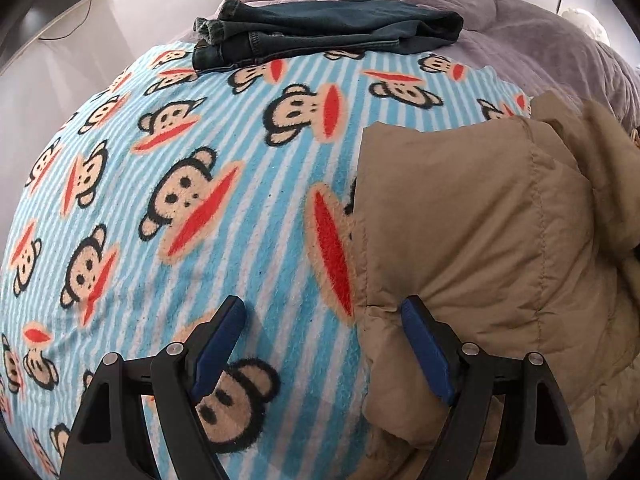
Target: Fold large clothes
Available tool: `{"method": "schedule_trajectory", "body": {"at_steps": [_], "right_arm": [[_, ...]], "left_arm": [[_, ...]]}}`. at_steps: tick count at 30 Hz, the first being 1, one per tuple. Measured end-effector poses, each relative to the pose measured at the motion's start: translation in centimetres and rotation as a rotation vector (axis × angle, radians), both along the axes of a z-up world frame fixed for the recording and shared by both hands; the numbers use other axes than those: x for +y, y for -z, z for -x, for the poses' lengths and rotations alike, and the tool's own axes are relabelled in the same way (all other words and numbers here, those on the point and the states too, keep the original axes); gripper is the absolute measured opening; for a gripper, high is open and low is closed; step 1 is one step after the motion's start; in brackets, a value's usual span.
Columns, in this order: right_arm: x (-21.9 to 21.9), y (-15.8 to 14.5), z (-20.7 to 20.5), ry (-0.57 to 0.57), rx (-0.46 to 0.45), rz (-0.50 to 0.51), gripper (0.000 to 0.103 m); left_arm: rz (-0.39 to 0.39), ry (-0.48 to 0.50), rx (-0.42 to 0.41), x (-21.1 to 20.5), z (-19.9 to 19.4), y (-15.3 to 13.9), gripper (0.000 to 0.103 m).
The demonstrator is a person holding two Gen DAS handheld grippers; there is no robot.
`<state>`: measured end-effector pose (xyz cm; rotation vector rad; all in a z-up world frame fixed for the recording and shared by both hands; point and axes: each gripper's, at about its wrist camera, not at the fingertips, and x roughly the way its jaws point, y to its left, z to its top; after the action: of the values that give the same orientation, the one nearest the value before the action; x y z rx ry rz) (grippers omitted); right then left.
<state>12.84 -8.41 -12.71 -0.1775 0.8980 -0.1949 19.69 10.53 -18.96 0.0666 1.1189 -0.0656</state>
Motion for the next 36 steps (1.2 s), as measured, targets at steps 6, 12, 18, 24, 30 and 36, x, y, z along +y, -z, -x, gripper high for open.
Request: {"method": "schedule_trajectory", "body": {"at_steps": [6, 12, 18, 24, 30, 36], "right_arm": [[-9.7, 3.1, 3.3, 0.357, 0.093, -0.484, 0.005], [-15.5, 4.2, 8.9, 0.536, 0.143, -0.690, 0.008], [-18.0, -0.9, 10.1, 0.495, 0.013, -0.654, 0.015], [-17.2, 0.4, 3.7, 0.320, 0.105, -0.582, 0.015], [-18.0, 6.1, 4.6, 0.407, 0.323, -0.548, 0.014], [-17.3, 5.9, 6.5, 0.371, 0.328, -0.516, 0.014]], "left_arm": [[-0.007, -0.001, 0.001, -0.2, -0.1, 0.1, 0.085], [0.000, -0.009, -0.011, 0.9, -0.5, -1.9, 0.085], [-0.009, -0.049, -0.048, 2.1, -3.1, -3.6, 0.085], [0.022, 0.003, -0.051, -1.4, -4.9, -3.9, 0.085], [-0.057, 0.086, -0.054, -4.9, -4.1, -1.5, 0.085], [-0.059, 0.071, -0.027, -4.8, -4.4, -1.2, 0.094]]}}
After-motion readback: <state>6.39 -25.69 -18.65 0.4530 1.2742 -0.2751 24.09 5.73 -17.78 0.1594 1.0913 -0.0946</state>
